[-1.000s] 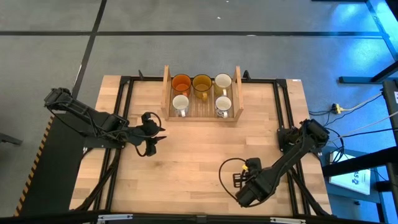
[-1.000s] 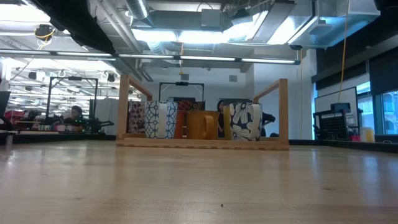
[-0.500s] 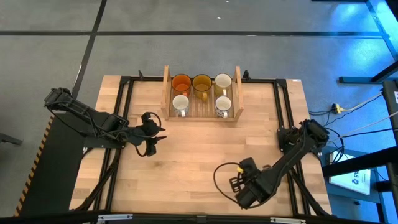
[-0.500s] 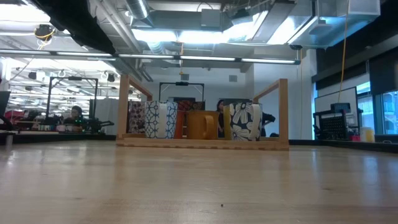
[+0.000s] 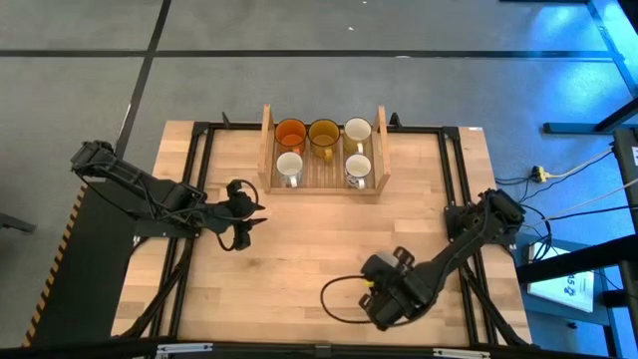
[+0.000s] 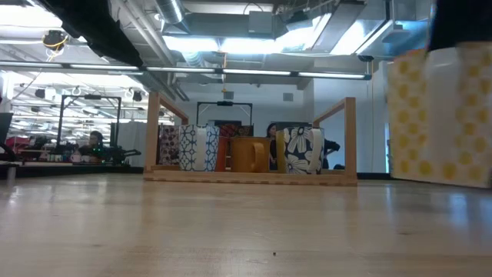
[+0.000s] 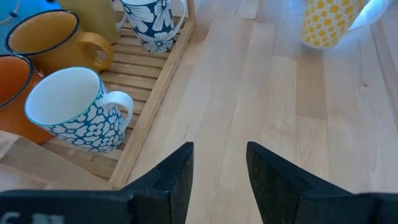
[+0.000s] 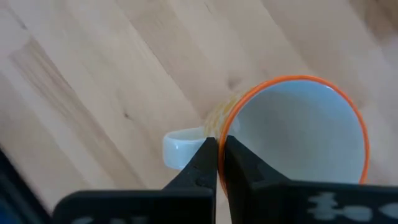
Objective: Place coffee mugs
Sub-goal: Put the light yellow mug on the shelf
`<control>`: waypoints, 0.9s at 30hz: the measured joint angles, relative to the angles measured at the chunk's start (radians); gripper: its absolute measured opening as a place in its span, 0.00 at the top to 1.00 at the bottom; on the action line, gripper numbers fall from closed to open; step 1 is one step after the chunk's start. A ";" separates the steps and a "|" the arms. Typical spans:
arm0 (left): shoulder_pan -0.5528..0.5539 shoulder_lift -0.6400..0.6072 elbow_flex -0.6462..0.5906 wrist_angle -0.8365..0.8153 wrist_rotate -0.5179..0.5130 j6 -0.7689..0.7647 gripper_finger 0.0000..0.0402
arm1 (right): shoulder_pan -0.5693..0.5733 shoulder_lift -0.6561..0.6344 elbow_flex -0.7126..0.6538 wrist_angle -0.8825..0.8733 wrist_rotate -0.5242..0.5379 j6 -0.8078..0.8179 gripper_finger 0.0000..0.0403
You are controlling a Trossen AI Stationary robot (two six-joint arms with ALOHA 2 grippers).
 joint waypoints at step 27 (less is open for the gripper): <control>0.000 0.000 0.000 0.000 -0.001 -0.001 0.64 | -0.264 -0.002 -0.016 0.244 -0.131 -0.894 1.00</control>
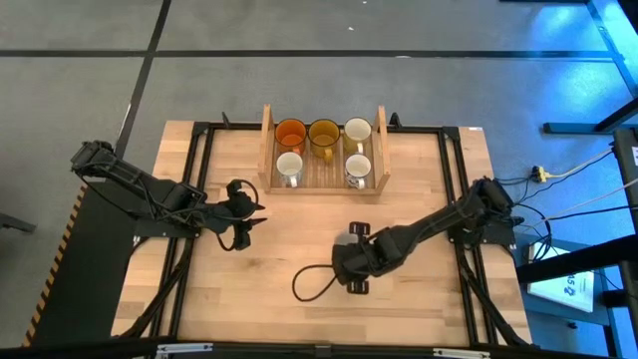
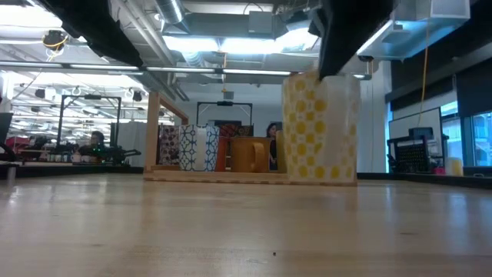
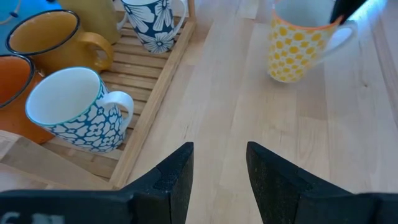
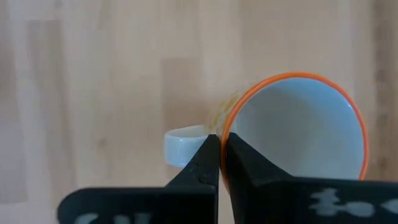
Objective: Place coffee mugs
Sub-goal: Put the light yellow mug on the shelf
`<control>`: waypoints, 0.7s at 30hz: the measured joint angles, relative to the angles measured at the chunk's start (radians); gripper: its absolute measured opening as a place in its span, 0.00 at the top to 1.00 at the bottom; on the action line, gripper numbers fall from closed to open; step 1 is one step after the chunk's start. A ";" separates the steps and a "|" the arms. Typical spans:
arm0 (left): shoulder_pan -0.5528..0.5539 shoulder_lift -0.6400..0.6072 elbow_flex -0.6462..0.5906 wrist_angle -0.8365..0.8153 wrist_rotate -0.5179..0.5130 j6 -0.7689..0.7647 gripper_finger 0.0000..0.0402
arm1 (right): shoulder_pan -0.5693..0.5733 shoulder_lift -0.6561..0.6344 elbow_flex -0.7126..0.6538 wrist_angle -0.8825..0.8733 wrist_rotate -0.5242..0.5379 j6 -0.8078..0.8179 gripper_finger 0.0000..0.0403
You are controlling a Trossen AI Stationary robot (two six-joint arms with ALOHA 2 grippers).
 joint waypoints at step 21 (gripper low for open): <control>0.000 0.000 0.000 0.000 -0.002 0.000 0.64 | -0.350 -0.001 0.109 0.054 0.043 -0.492 1.00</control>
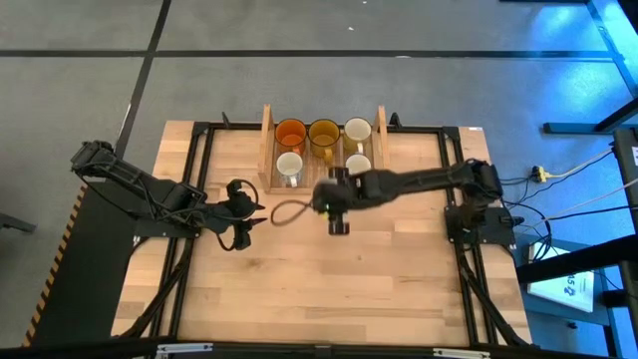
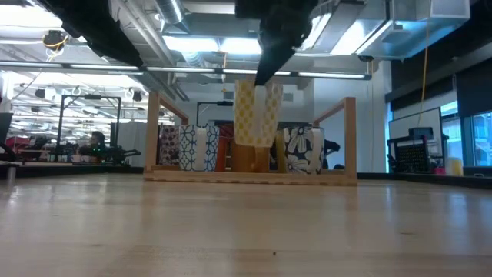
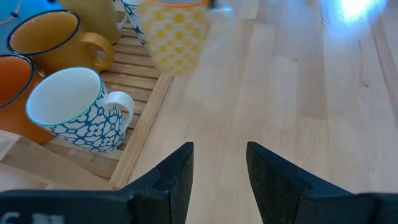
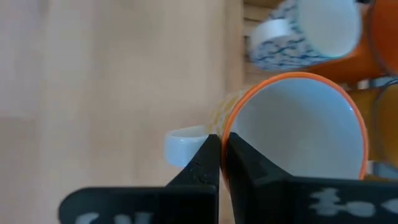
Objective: Place coffee mugs
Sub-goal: Put the light yellow mug on the shelf
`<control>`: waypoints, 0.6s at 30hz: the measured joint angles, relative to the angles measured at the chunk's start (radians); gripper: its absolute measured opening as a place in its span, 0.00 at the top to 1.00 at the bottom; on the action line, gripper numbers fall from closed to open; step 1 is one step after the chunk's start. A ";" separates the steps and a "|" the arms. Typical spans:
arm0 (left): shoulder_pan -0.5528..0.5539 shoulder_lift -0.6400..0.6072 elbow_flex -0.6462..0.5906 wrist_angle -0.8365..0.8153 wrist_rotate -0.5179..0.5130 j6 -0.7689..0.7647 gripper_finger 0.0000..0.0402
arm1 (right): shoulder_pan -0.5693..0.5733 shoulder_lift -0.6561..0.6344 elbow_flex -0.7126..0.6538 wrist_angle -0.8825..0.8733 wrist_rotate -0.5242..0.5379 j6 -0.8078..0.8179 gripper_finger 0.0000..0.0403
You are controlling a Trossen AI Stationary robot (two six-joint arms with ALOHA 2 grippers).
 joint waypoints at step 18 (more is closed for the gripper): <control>0.000 0.000 0.000 0.077 -0.023 -0.026 0.64 | -0.280 0.092 -0.002 0.070 -0.193 -0.311 1.00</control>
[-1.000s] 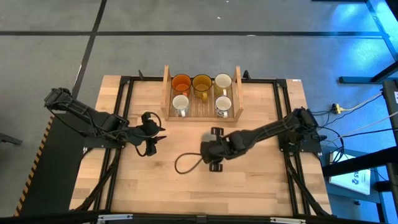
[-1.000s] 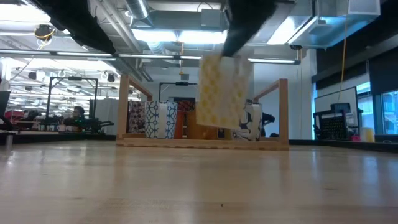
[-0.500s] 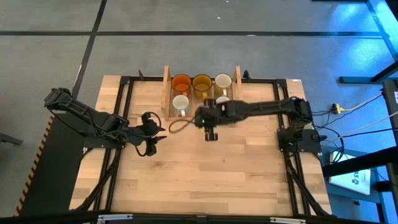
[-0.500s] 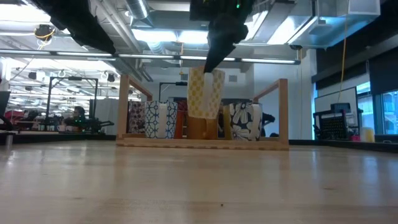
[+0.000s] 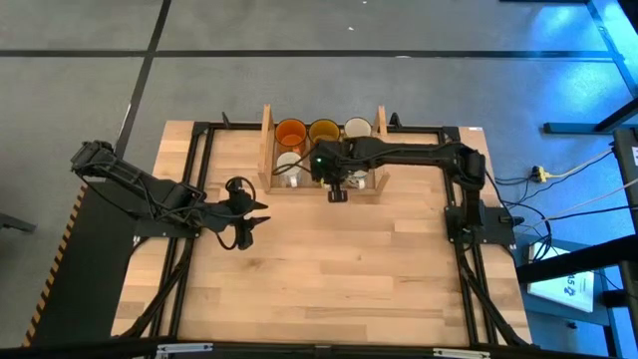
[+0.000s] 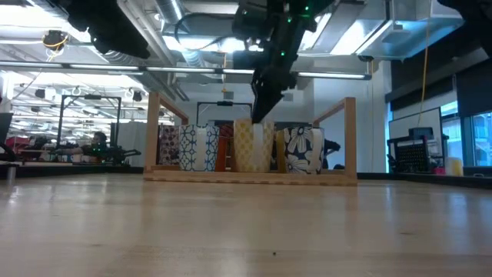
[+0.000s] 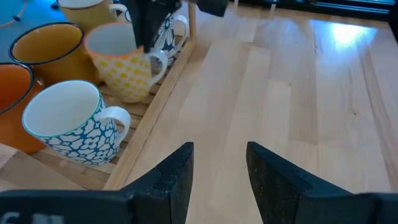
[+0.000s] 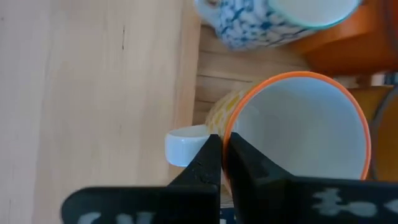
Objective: Place coffee mugs
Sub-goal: Put the light yellow mug on the shelf, then return to Home Position
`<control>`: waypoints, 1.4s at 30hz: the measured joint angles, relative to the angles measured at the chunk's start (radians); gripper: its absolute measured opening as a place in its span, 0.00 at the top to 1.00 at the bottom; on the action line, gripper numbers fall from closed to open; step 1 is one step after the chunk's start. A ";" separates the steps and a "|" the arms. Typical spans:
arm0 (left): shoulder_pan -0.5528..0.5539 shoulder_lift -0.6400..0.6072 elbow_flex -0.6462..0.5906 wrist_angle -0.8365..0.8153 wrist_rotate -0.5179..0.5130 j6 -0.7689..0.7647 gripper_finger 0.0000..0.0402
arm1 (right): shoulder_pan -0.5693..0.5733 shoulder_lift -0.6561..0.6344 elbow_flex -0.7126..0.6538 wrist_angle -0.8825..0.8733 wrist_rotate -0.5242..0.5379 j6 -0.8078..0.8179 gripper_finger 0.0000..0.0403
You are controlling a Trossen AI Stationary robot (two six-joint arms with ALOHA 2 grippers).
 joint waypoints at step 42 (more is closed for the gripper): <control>0.000 -0.276 -0.038 0.128 0.028 0.177 0.98 | -0.004 -0.679 -0.486 0.280 -0.185 0.320 0.76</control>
